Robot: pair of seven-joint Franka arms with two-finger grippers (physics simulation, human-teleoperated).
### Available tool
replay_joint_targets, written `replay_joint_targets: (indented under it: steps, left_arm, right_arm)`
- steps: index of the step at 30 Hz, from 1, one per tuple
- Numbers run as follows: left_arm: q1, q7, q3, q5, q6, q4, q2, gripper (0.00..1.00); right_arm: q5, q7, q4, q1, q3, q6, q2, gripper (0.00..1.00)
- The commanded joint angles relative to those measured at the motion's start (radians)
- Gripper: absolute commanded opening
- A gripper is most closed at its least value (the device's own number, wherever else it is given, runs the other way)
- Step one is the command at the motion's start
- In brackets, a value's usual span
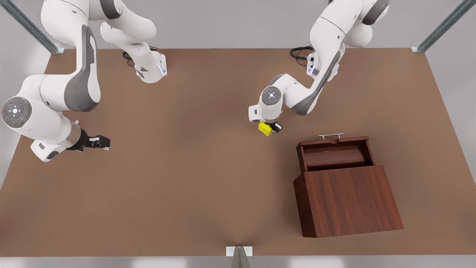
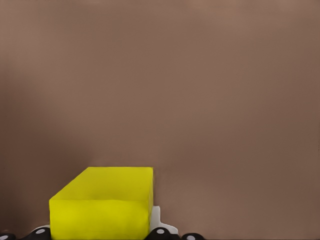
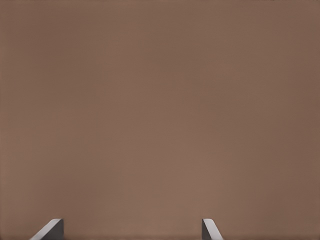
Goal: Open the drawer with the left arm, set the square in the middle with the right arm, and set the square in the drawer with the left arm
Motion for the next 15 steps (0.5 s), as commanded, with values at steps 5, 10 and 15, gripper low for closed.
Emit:
replay_joint_targets:
  steps: [5,10,15]
  left_arm:
    - [0.095,-0.242,0.075,-0.05,-0.128,0.089,-0.1,0.72]
    - [0.242,-0.33,0.155,-0.076,-0.113,0.124,-0.111,0.72]
    - [0.31,-0.29,0.186,-0.065,-0.09,0.121,-0.048,0.74]
  right_arm:
    - [0.0,0.0,-0.002,-0.002,0.0,0.0,0.0,1.0]
    - [0.0,0.001,-0.002,-0.002,-0.002,0.0,0.0,1.0]
    - [0.0,0.0,-0.003,-0.002,-0.002,0.0,0.0,1.0]
